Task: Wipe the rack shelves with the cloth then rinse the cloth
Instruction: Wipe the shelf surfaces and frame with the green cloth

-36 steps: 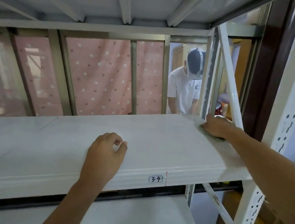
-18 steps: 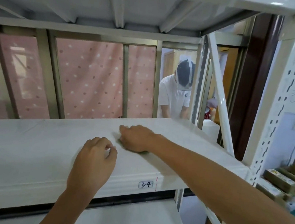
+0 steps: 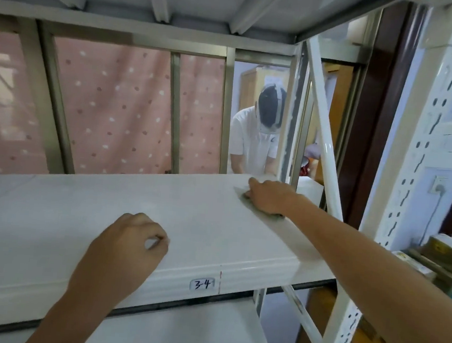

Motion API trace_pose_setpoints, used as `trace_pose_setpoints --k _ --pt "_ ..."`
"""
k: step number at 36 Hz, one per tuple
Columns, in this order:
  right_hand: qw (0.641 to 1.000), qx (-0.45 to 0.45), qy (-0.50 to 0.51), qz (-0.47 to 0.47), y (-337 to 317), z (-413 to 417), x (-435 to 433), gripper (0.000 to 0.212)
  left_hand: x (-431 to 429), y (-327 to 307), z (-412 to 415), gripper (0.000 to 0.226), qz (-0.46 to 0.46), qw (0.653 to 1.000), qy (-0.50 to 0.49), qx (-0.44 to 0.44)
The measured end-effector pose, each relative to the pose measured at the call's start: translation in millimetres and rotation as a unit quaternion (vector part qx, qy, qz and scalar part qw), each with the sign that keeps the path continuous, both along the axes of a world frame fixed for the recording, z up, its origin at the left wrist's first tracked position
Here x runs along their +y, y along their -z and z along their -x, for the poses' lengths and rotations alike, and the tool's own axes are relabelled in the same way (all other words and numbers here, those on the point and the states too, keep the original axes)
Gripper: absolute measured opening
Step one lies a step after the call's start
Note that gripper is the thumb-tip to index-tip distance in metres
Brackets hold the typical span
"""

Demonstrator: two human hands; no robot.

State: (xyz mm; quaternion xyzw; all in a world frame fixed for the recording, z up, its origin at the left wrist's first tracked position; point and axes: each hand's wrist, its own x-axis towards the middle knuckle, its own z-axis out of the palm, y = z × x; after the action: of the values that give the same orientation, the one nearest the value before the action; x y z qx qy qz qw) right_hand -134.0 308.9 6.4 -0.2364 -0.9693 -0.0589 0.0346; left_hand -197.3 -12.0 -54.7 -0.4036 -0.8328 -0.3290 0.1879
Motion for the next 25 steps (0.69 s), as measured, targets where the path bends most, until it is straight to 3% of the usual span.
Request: trace_pose_setpoints --k 6,10,17,25 --pt "0.992 0.013 0.124 0.004 8.3 9.5 68.4 0.050 -1.7 -2.7 -3.4 0.009 0.005 1.000 -0.001 -0.018" --pt "0.986 0.039 0.160 -0.006 11.2 26.5 82.7 0.044 -3.7 -1.7 -5.4 0.009 0.010 1.000 -0.007 -0.019" --pt "0.989 0.054 0.136 0.020 10.0 64.7 89.9 0.055 -3.2 1.1 -7.4 0.016 0.004 0.999 -0.022 0.025" --pt "0.996 0.040 0.074 0.004 6.6 129.0 65.9 0.049 -1.8 -1.3 -7.3 0.012 0.010 1.000 -0.016 0.019"
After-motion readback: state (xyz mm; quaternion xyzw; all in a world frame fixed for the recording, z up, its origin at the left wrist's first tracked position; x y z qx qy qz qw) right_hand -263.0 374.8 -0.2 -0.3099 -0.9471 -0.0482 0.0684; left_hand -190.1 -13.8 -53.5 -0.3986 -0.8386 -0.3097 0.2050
